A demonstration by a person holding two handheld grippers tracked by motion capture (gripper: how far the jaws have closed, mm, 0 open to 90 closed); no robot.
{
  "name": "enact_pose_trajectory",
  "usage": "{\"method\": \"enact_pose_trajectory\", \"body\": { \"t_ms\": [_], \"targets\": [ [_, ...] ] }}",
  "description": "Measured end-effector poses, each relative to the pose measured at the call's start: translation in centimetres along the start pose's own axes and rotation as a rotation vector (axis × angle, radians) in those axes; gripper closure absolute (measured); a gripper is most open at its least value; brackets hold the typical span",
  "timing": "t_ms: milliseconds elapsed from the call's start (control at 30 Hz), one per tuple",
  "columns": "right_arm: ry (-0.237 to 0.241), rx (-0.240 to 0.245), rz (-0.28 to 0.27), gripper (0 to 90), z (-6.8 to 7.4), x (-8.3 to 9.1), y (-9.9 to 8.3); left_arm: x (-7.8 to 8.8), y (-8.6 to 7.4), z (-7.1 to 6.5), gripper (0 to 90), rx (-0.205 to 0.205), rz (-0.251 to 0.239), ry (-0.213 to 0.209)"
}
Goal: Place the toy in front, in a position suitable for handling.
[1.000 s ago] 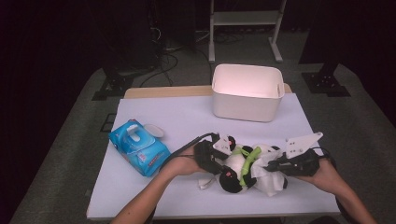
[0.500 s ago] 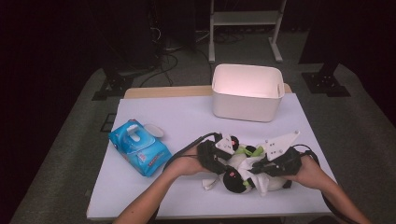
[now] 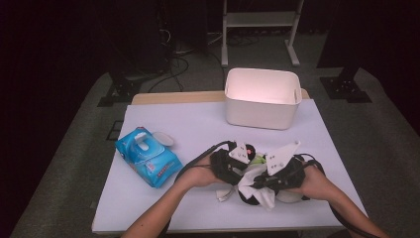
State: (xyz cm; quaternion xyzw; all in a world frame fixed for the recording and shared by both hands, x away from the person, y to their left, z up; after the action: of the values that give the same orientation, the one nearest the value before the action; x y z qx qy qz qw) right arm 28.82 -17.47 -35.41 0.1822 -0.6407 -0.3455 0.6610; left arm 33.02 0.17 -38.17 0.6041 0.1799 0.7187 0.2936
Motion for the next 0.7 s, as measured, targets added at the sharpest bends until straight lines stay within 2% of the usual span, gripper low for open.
{"method": "enact_pose_trajectory", "body": {
  "t_ms": [167,267,367,500,700],
  "targets": [
    [0.009,-0.011,0.002,86.0,-0.2,-0.3,0.1,0.1,-0.4,-0.1,57.3,0.011,-0.016,-0.004],
    [-0.029,-0.03,0.039,85.9,-0.6,0.0,-1.2,0.1,-0.3,-0.1,57.3,0.007,-0.017,-0.001],
    [-0.021,-0.063,0.025,85.9,-0.9,0.5,-2.0,0.0,-0.1,-0.2,57.3,0.006,-0.019,-0.002],
    [-0.039,-0.039,0.042,85.7,-0.6,0.1,-1.5,0.0,0.0,-0.3,57.3,-0.01,-0.005,0.0],
    [-0.046,-0.026,0.043,85.8,-1.1,-0.6,-0.9,0.0,-0.4,-0.4,57.3,0.004,-0.018,0.002]
  ]
}}
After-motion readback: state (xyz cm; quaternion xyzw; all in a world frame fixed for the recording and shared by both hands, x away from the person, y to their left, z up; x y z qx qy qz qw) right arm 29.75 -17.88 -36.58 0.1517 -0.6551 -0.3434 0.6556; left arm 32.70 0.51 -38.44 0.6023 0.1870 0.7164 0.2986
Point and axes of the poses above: each handheld gripper's, and its own axes: x roughly backward along the jaws, y roughly out of its top, z roughly to its left, the point moved 1 cm from there along -x, roughly forward along the jaws, and after that the axes turned 14 degrees about -x, right-handed, at the moved point
